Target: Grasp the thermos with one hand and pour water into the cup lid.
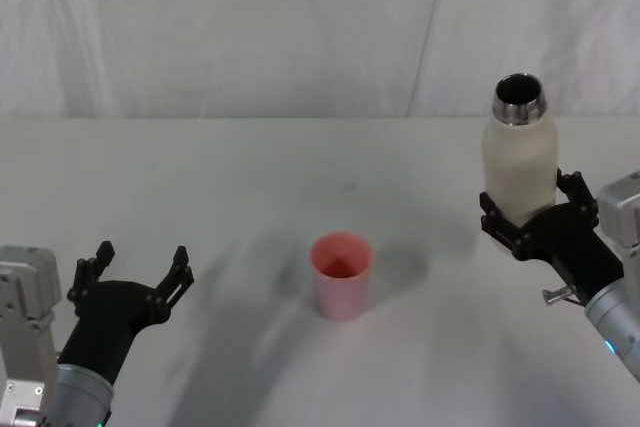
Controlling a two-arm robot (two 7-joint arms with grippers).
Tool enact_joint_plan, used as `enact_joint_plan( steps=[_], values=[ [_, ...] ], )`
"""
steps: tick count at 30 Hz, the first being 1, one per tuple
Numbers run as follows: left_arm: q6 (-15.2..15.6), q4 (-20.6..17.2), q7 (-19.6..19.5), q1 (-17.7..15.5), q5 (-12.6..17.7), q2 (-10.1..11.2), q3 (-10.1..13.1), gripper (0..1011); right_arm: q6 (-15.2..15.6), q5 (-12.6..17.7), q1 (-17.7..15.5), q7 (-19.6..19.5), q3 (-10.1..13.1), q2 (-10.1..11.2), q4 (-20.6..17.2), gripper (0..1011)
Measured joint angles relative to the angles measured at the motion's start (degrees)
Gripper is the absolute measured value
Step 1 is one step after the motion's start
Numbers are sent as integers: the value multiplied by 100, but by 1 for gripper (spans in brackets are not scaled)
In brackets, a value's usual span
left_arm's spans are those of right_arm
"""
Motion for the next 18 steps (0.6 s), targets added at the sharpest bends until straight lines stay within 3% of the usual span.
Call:
enact_joint_plan(
  steps=[18],
  values=[
    [0,0,0,0,0,0,0,1001,104,734,-65,140,72,-102,39,951]
  ],
)
